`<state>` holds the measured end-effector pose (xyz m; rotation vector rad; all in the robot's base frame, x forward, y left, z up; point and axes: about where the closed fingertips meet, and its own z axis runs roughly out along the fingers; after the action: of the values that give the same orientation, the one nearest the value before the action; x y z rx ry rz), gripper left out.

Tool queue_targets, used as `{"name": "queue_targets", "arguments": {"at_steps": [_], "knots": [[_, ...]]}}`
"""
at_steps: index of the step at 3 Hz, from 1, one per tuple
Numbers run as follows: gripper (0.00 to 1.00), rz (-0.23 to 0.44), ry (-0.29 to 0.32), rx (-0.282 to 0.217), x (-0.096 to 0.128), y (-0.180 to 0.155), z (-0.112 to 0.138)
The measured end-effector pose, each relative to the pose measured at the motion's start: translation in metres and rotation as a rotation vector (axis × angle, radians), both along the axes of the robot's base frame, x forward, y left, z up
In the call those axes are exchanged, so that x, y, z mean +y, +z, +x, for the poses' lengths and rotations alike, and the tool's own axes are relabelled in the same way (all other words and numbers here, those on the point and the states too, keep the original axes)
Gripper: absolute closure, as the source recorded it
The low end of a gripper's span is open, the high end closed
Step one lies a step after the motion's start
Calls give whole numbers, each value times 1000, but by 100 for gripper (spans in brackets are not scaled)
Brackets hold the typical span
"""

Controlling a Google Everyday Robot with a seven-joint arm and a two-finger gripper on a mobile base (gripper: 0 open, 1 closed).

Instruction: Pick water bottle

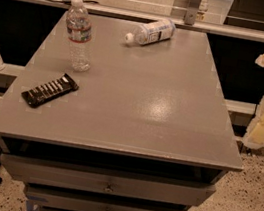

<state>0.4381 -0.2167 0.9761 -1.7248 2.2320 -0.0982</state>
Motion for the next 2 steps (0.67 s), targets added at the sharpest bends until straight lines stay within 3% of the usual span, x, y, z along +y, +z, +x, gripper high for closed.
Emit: {"name": "queue_targets", "arguments": {"at_steps": [1,2], "knots": [[0,0,0,0,0,0,0],[0,85,17,-21,28,-5,11]]}}
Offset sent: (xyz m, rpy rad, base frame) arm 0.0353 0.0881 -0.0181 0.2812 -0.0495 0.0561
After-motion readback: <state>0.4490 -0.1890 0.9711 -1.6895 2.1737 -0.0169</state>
